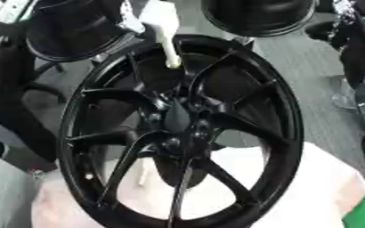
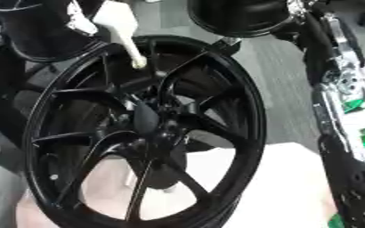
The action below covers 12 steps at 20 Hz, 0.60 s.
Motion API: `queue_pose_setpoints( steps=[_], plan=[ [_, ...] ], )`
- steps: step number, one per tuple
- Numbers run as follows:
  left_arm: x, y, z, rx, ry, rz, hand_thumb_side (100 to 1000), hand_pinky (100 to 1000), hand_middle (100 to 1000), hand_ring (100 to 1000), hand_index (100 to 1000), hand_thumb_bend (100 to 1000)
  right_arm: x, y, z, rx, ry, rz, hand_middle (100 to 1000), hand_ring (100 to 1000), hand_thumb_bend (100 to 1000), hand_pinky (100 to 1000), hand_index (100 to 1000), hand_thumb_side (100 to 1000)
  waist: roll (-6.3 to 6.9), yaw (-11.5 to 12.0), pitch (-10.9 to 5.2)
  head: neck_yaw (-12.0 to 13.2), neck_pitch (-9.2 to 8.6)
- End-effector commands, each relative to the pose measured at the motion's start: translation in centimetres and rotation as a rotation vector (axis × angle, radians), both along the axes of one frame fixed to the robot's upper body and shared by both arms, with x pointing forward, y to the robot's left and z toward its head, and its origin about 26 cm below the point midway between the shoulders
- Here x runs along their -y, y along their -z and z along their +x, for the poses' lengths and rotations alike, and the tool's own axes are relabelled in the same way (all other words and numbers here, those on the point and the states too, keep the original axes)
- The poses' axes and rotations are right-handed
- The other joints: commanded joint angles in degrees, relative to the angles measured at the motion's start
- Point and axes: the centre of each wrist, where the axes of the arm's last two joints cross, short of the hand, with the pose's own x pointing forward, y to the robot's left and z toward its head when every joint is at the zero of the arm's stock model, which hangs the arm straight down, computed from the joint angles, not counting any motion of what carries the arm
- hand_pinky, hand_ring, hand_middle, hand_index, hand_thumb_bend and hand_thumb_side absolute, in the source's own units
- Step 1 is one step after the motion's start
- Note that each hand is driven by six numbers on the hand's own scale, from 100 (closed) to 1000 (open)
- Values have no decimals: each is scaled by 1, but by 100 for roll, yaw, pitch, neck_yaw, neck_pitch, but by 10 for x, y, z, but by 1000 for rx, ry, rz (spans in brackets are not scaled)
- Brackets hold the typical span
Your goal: Pull the pin out of the wheel hub.
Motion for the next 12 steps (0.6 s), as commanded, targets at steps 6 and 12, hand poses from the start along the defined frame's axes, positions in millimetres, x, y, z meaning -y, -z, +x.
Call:
queue_pose_setpoints(
  steps=[6, 12],
  plan=[
    [-45, -35, -31, 133, -58, -50, 100, 694, 466, 594, 429, 538, 10, -8, -2, 25, 34, -27, 731, 589, 100, 740, 719, 592, 15, 90, -167, -122, 23],
    [-119, -34, -56, 193, -187, -210, 100, 687, 461, 583, 430, 505, 16, -8, -3, 25, 59, -30, 732, 590, 100, 740, 720, 593, 41, 202, -161, -227, -2]
  ],
)
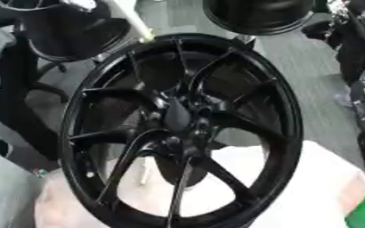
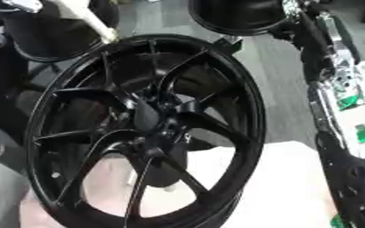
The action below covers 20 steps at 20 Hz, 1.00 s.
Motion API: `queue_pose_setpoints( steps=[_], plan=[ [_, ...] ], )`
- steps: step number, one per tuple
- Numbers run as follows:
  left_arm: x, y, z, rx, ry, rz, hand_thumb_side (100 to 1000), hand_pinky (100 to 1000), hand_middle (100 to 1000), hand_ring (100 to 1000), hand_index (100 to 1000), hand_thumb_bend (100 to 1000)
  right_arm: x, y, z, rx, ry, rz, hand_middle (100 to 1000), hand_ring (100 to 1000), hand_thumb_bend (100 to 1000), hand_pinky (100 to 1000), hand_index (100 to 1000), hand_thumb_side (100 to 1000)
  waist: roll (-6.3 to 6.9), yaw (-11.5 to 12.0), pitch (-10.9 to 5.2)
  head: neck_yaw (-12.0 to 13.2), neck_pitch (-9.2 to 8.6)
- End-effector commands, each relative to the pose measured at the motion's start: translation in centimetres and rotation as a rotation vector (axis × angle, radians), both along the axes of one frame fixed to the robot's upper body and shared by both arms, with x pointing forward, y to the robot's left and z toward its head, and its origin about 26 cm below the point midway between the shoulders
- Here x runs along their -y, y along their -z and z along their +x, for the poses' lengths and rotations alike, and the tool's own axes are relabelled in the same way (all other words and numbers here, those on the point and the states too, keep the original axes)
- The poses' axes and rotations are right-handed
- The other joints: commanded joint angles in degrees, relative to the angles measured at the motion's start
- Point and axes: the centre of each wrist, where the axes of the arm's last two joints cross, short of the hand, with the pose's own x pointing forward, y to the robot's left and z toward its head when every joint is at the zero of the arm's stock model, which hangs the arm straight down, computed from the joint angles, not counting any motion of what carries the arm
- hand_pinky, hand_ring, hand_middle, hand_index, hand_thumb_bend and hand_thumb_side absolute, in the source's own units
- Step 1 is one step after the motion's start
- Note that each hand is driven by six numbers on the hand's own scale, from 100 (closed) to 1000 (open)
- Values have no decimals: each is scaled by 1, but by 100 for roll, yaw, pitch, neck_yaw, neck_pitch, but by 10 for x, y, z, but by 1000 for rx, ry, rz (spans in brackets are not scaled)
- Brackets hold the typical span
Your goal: Pull the pin out of the wheel hub.
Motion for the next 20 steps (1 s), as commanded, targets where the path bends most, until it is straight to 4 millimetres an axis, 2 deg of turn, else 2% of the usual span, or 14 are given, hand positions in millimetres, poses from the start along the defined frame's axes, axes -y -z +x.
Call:
queue_pose_setpoints(
  steps=[1, 5, 6, 8, 9, 10, 11, 12, 14, 17, 19, 20],
  plan=[
    [-49, -16, -24, 103, -103, -113, 100, 686, 459, 581, 430, 491, 8, -11, -3, 34, 28, -18, 732, 590, 100, 741, 720, 593, -28, 35, -154, -53, -43],
    [-118, 9, -23, 105, -295, -283, 100, 682, 455, 575, 431, 378, 11, -12, -3, 38, 43, -16, 732, 590, 100, 742, 720, 592, -43, 47, -132, -78, -60],
    [-128, 14, -24, 107, -319, -310, 100, 682, 455, 575, 431, 378, 11, -12, -3, 39, 43, -16, 732, 590, 100, 742, 720, 592, -43, 38, -128, -71, -60],
    [-168, 37, -20, 82, -446, -383, 100, 732, 504, 604, 497, 467, 12, -13, -3, 41, 51, -13, 731, 590, 100, 741, 720, 593, -74, 45, -102, -103, -103],
    [-182, 48, -19, 66, -485, -402, 168, 909, 683, 761, 708, 568, 12, -13, -3, 41, 52, -12, 731, 590, 100, 741, 720, 593, -87, 39, -92, -107, -114],
    [-197, 60, -18, 35, -518, -429, 406, 988, 763, 813, 798, 589, 13, -13, -3, 42, 55, -10, 731, 590, 100, 741, 720, 593, -107, 37, -81, -113, -121],
    [-210, 70, -17, 17, -557, -455, 626, 1000, 787, 833, 830, 579, 14, -13, -3, 42, 58, -8, 731, 590, 100, 741, 720, 593, -123, 35, -72, -111, -130],
    [-223, 79, -17, -4, -609, -466, 732, 1000, 791, 836, 844, 565, 14, -13, -3, 43, 60, -7, 731, 589, 100, 741, 720, 594, -137, 32, -63, -107, -141],
    [-241, 92, -18, -40, -702, -469, 848, 995, 772, 822, 810, 527, 16, -13, -4, 44, 66, -5, 730, 589, 100, 741, 719, 594, -158, 39, -51, -113, -145],
    [-249, 99, -19, -41, -742, -512, 1000, 956, 769, 808, 830, 504, 19, -13, -4, 44, 76, -3, 730, 589, 100, 741, 719, 593, -184, 66, -40, -111, -169],
    [-241, 94, -21, 42, -706, -579, 1000, 880, 734, 771, 805, 374, 20, -14, -5, 51, 82, 3, 730, 589, 100, 741, 719, 588, -213, 78, -41, -109, -193],
    [-230, 89, -23, 124, -653, -636, 1000, 826, 693, 733, 771, 298, 21, -15, -5, 57, 86, 8, 729, 589, 100, 741, 719, 584, -228, 87, -45, -106, -193]
  ],
)
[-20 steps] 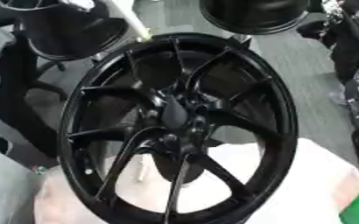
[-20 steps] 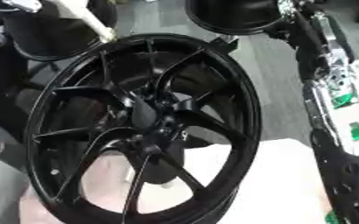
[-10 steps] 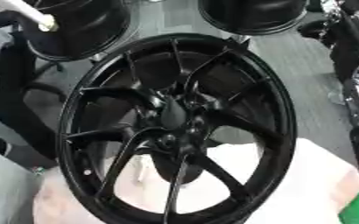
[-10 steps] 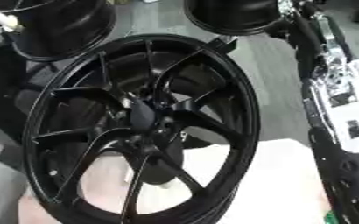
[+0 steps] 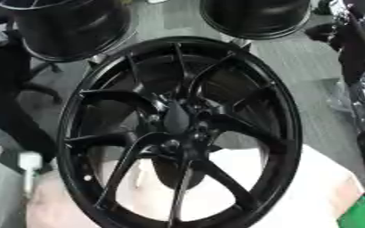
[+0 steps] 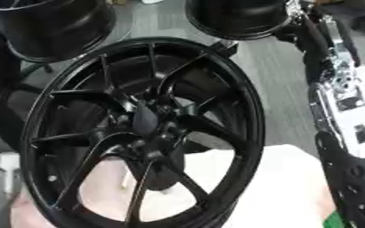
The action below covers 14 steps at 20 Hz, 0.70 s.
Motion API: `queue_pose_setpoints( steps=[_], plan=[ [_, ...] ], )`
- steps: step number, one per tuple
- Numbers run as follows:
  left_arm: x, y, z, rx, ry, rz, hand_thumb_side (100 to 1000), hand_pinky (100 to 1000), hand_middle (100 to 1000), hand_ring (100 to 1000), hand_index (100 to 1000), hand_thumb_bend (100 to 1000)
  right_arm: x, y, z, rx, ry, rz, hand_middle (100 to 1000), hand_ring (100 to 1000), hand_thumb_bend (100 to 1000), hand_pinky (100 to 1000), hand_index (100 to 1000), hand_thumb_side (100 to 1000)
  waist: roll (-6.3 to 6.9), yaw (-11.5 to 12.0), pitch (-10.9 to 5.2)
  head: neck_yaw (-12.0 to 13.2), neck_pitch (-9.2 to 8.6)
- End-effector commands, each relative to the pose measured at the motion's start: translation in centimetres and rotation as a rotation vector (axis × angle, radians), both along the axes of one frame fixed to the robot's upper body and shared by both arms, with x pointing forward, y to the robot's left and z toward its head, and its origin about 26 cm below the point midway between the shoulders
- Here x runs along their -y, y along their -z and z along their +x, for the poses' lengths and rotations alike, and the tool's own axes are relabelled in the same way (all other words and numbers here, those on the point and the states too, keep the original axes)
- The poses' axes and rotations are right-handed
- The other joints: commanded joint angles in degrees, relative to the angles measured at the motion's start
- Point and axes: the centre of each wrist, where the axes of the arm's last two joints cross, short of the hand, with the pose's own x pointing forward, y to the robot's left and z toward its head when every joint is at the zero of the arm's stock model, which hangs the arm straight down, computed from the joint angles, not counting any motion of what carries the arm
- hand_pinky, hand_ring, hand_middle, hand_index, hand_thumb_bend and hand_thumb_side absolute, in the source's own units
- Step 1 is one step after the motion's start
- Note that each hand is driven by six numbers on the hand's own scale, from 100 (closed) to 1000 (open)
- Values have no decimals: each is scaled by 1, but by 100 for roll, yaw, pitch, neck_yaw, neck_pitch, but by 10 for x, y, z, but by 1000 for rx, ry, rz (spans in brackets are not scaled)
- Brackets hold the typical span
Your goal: Pull the pin out of the wheel hub.
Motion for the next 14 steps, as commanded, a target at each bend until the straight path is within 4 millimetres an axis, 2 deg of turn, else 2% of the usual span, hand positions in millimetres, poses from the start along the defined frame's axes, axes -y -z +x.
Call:
queue_pose_setpoints(
  steps=[1, 2, 4, 6, 8, 12, 13, 14],
  plan=[
    [19, -27, -14, 283, 37, -54, 986, 800, 678, 711, 765, 261, 8, -13, -5, 50, 26, -7, 729, 589, 100, 741, 718, 582, -28, 35, -101, 0, -72],
    [32, -29, -18, 388, 74, -109, 903, 782, 675, 699, 762, 203, 9, -14, -6, 57, 31, -2, 729, 589, 100, 741, 718, 578, -40, 55, -106, 5, -67],
    [54, -26, -24, 541, 97, -244, 833, 795, 718, 766, 766, 154, 10, -16, -7, 69, 37, 4, 729, 590, 100, 741, 718, 573, -57, 85, -112, 31, -72],
    [82, -18, -28, 608, 131, -392, 815, 822, 761, 798, 779, 135, 10, -18, -9, 88, 33, 15, 728, 590, 100, 742, 717, 571, -87, 96, -115, 57, -88],
    [110, -7, -32, 640, 201, -530, 733, 817, 782, 800, 809, 141, 10, -19, -11, 110, 29, 29, 728, 590, 100, 741, 717, 565, -129, 97, -112, 77, -109],
    [143, 22, -29, 613, 240, -730, 742, 807, 780, 781, 848, 182, 7, -22, -13, 139, 27, 43, 735, 598, 100, 744, 722, 557, -196, 63, -87, 101, -124],
    [148, 30, -26, 598, 232, -780, 748, 795, 769, 768, 835, 199, 6, -22, -13, 144, 26, 44, 736, 600, 100, 746, 723, 555, -207, 52, -79, 100, -123],
    [153, 38, -22, 587, 219, -832, 748, 748, 737, 718, 798, 210, 5, -23, -14, 150, 25, 46, 736, 600, 100, 746, 722, 552, -217, 40, -68, 100, -122]
  ],
)
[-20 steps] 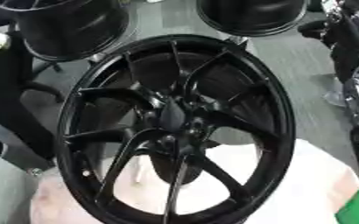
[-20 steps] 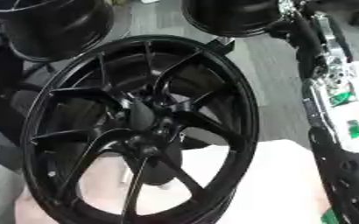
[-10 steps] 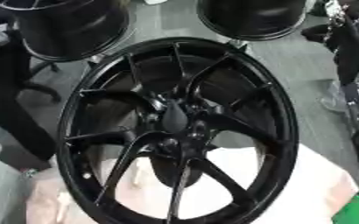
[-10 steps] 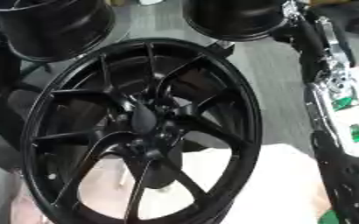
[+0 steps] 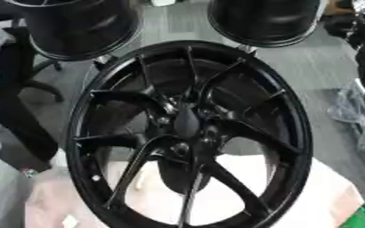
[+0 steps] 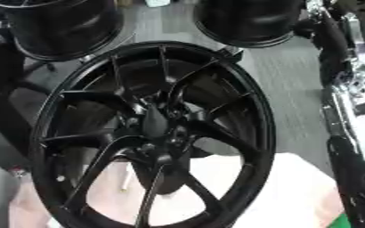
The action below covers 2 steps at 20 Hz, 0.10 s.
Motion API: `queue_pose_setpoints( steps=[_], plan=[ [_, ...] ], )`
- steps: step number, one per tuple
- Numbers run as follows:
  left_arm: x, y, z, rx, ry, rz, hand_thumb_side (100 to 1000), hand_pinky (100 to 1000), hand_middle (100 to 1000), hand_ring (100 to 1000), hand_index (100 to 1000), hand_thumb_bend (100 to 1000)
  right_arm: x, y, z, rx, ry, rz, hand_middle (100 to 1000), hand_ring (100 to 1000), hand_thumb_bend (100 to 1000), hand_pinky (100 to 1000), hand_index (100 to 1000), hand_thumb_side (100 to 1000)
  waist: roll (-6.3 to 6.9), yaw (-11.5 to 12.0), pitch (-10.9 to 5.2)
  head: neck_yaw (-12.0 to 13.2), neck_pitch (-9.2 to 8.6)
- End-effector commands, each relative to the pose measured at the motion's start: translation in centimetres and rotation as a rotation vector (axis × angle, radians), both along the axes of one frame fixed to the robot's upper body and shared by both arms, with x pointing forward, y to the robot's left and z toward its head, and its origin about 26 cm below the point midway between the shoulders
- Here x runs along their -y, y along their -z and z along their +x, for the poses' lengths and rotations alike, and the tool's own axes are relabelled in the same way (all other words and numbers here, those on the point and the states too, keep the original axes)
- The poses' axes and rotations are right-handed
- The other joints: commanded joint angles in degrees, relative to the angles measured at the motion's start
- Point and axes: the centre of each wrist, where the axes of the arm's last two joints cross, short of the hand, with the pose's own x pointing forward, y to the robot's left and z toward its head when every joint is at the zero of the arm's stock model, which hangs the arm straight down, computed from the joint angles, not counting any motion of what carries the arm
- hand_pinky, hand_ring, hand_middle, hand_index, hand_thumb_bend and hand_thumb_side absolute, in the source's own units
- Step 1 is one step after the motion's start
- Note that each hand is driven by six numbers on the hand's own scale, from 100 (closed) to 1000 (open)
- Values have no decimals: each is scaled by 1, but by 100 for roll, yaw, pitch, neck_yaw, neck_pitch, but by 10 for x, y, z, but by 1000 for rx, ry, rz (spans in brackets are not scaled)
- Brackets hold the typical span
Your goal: Pull the pin out of the wheel hub.
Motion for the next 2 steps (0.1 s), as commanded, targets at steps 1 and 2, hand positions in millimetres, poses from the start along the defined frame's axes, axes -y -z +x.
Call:
queue_pose_setpoints(
  steps=[1, 2],
  plan=[
    [16, 10, 4, -2, 24, -122, 748, 748, 737, 718, 798, 210, 0, -15, -6, 66, 0, -2, 736, 600, 100, 746, 722, 552, -21, -20, -64, 18, -72],
    [19, 14, 6, -5, 17, -158, 750, 727, 720, 692, 794, 229, 0, -15, -7, 74, -1, 2, 737, 602, 100, 748, 722, 546, -33, -28, -57, 6, -80]
  ],
)
